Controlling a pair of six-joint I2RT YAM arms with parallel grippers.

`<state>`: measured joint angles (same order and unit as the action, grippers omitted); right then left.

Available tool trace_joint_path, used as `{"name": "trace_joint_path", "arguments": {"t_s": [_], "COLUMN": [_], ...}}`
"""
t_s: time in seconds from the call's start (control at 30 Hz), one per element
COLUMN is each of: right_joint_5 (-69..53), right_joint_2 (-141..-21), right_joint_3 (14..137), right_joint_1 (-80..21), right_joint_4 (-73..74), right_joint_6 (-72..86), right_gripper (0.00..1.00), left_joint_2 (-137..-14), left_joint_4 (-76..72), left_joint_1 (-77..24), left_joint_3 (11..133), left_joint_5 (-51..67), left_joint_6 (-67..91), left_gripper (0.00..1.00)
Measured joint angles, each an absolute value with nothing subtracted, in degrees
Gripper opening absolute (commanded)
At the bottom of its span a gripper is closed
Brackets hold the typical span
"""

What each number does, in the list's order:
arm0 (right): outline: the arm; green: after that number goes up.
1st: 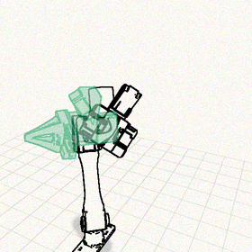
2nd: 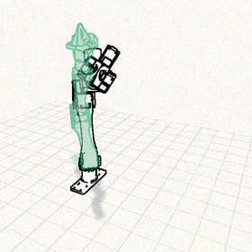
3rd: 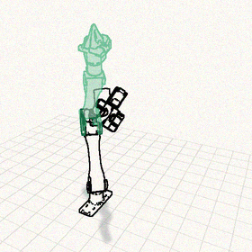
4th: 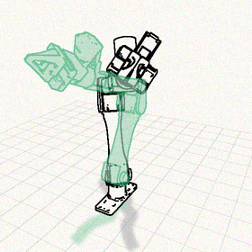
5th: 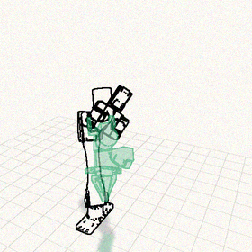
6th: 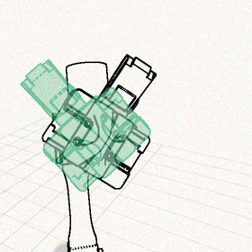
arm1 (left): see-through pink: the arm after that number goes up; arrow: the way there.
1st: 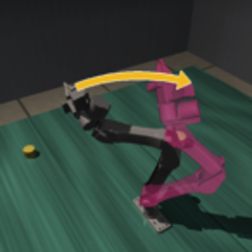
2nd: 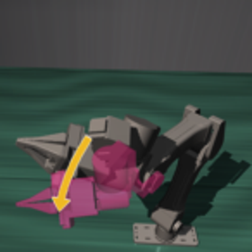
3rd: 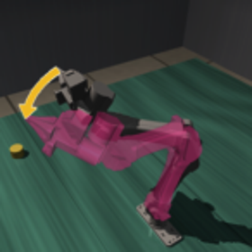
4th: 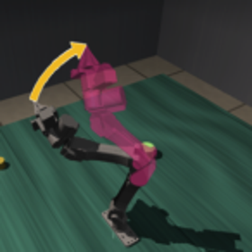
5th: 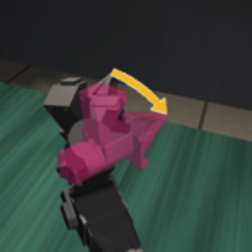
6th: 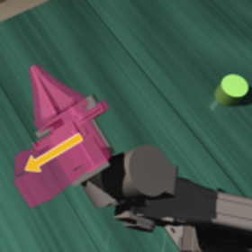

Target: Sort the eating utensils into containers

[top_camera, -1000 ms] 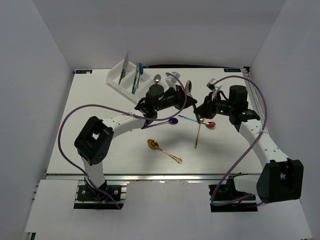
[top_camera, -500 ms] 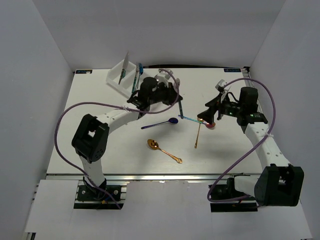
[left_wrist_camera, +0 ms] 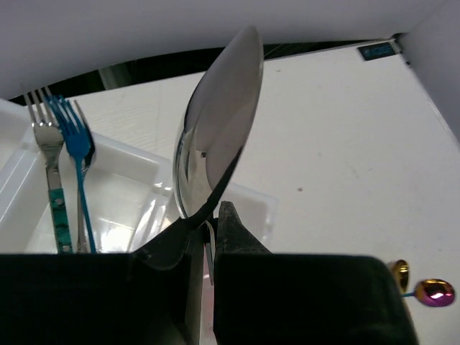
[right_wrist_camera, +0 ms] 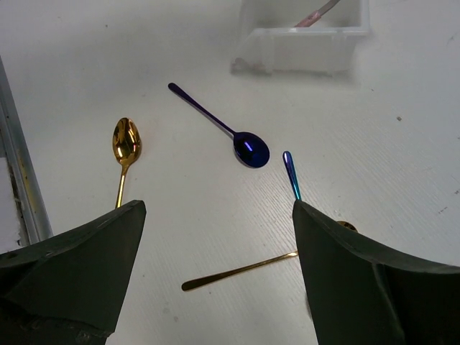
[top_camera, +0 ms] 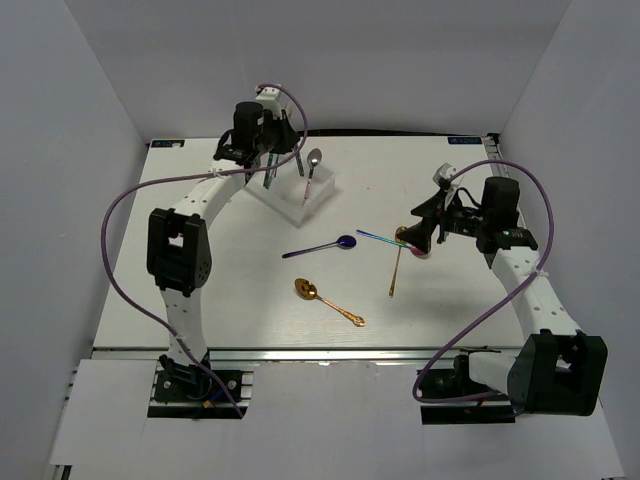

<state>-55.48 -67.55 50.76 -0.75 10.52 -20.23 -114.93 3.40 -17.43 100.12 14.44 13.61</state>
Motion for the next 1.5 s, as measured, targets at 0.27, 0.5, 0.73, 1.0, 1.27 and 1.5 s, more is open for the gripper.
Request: {"name": "trace_joint_path", "arguments": {"t_s": [0.27,0.5,0.73,1.0,1.27,1.5], "right_joint_5": [-55.46,-55.16,-53.52,-48.07,-38.72,-28.45], "right_joint_2": [-67.57,-68.2,-70.06,-75.46,-80.95,-88.64], "right_joint_3": [50.76,50.76,50.76,51.05,54.3,62.65], "right_joint_1": [-0.75,-0.75,-0.75,-0.84,-9.82,-32.75], "right_joint_4": [10.52,10.52,10.55,12.49,17.67,26.13], "right_joint_6": [-20.84,-21.32,-21.45,-21.34,-24.97,-33.21], "right_gripper": [0.89,0.89,0.89,0.89,0.89,0.89], "left_joint_2": [-124.16,-126.32,-126.34,-125.51,-103.35,-70.65], "left_joint_4": [9.8,13.37,13.8,14.17,10.85,5.28], "left_joint_1": [-16.4,-16.69,-18.15,-19.14,-18.55,-16.32], "left_joint_3": [105.25,105.25,106.54,108.71,85.23,58.43], "left_joint_5": [13.43,13.43,12.21,12.58,12.86,14.44], "left_joint_6": [11.07,9.72,9.08,9.06,11.53,14.55], "left_gripper": [0.0,0.34,0.68,0.71,0.72,0.73]}}
